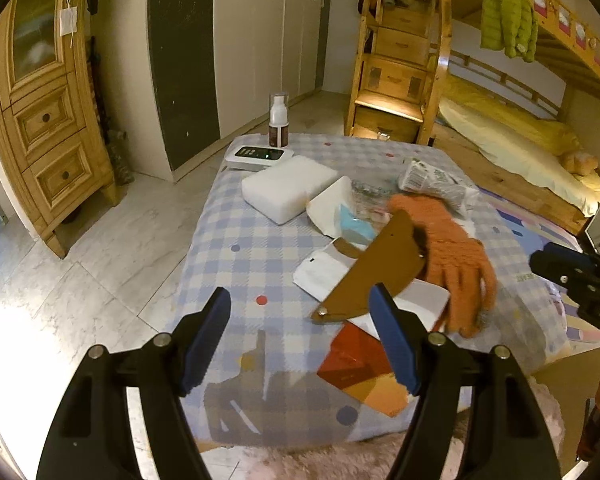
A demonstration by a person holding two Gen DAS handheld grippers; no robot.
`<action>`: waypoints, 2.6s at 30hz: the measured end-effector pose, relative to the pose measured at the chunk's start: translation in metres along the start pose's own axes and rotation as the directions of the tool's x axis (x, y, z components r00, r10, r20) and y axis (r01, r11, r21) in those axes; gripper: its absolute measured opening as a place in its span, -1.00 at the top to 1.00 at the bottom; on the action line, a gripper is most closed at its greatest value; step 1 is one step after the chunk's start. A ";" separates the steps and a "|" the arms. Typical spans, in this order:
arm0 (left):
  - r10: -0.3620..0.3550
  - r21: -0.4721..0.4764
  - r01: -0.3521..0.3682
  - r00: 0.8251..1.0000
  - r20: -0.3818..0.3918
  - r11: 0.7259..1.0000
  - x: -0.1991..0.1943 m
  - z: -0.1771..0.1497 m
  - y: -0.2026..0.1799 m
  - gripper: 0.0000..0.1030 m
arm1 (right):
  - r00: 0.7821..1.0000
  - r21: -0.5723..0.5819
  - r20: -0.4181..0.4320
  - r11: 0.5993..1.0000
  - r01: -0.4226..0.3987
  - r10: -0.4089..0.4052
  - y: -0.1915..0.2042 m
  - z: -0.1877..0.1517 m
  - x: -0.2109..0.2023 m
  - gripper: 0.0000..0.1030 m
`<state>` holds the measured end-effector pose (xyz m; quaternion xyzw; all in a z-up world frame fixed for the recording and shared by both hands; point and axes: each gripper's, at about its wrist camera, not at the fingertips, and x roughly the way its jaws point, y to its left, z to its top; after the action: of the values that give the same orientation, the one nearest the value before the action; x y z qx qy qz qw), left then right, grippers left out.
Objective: Collect trash
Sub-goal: 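Grasp the orange glove with the right gripper while the left gripper reaches the brown cardboard, then lift the orange glove with the right gripper while the left gripper grasps the brown cardboard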
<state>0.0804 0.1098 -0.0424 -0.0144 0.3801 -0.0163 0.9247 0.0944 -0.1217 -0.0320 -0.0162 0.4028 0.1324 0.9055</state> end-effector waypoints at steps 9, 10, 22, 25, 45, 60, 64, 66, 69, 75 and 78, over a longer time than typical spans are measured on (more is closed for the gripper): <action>0.002 0.012 -0.002 1.000 -0.025 1.000 0.015 0.004 -0.002 -0.35 | 0.994 -0.036 -0.111 0.999 -0.017 0.013 0.013 0.011 0.059 0.17; 0.005 0.015 -0.004 1.000 -0.024 1.000 0.015 0.003 -0.002 -0.35 | 0.993 -0.038 -0.119 0.999 -0.020 0.015 0.015 0.011 0.062 0.17; 0.005 0.019 -0.004 1.000 -0.016 1.000 0.007 -0.001 0.000 -0.35 | 0.999 -0.073 0.001 0.996 -0.048 0.048 0.019 0.036 0.027 0.72; -0.013 0.032 0.013 1.000 -0.018 0.999 0.006 -0.002 -0.003 -0.36 | 0.994 -0.071 0.087 0.996 -0.056 0.062 0.016 0.049 -0.012 0.72; -0.199 0.130 0.223 0.964 -0.178 0.966 0.083 0.014 -0.029 -0.37 | 0.998 0.068 0.045 0.997 0.043 -0.046 -0.046 -0.012 -0.052 0.70; -0.206 0.148 0.235 0.960 -0.187 0.961 0.054 -0.006 -0.037 -0.35 | 0.998 0.095 0.052 0.995 0.034 -0.039 -0.052 -0.024 -0.055 0.69; -0.182 0.190 0.220 0.963 -0.197 0.957 0.068 0.000 -0.045 -0.35 | 0.998 0.099 0.053 0.994 0.034 -0.039 -0.053 -0.024 -0.056 0.69; -0.161 0.219 0.212 0.960 -0.229 0.952 0.077 -0.003 -0.050 -0.35 | 0.998 0.101 0.057 0.994 0.034 -0.040 -0.054 -0.024 -0.058 0.69; -0.146 0.247 0.198 0.966 -0.212 0.949 0.078 -0.005 -0.053 -0.35 | 0.997 0.104 0.059 0.994 0.037 -0.043 -0.054 -0.026 -0.059 0.69; -0.135 0.247 0.181 0.972 -0.193 0.952 0.073 -0.003 -0.051 0.12 | 0.997 0.109 0.064 0.994 0.034 -0.041 -0.054 -0.026 -0.060 0.69; -0.159 0.198 0.192 0.972 -0.173 0.961 0.066 0.001 -0.043 0.15 | 0.996 0.110 0.078 0.994 0.030 -0.038 -0.055 -0.025 -0.062 0.69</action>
<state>0.1272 0.0639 -0.0864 0.0526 0.4441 -0.1402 0.8834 0.0498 -0.1921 -0.0076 0.0315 0.3724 0.0954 0.9226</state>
